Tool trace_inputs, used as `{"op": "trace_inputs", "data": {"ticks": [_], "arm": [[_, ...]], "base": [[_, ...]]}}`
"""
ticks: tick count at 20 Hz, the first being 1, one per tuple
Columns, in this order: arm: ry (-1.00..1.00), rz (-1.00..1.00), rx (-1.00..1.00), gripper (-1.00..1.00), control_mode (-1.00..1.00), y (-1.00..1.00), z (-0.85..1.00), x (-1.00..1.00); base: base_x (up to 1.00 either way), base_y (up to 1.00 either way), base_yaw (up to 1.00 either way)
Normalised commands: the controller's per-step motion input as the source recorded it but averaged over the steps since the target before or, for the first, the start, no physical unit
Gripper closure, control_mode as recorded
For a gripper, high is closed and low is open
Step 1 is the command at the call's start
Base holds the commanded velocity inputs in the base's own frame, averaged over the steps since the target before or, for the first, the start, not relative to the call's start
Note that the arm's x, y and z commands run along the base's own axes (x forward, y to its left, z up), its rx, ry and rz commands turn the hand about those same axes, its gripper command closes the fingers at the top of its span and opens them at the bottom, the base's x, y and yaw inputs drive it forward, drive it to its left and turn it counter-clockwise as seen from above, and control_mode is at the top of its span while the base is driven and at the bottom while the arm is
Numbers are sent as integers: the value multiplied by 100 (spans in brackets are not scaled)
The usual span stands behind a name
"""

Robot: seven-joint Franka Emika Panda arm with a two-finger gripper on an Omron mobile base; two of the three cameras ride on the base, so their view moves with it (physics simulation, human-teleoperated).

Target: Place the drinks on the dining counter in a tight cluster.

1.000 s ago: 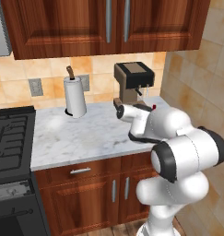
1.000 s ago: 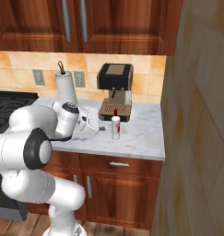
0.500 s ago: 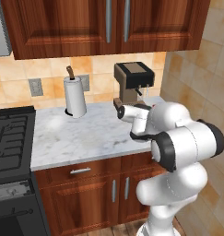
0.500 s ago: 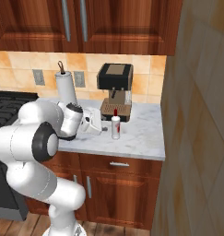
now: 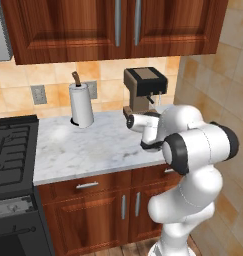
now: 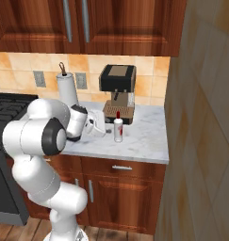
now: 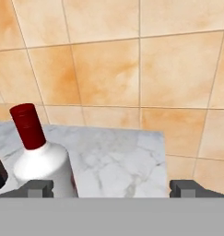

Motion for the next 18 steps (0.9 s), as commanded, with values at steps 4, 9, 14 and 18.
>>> {"op": "trace_inputs", "data": {"ticks": [4, 9, 14, 18], "arm": [[0, 0, 0, -100, -100, 0, -11, 26], [0, 0, 0, -100, -100, 0, -13, 24], [0, 0, 0, -100, -100, 0, -14, 24], [0, 0, 0, -100, -100, 0, -17, 22]], "base": [[0, 0, 0], [0, 0, 0], [0, 0, 0], [0, 0, 0]]}}
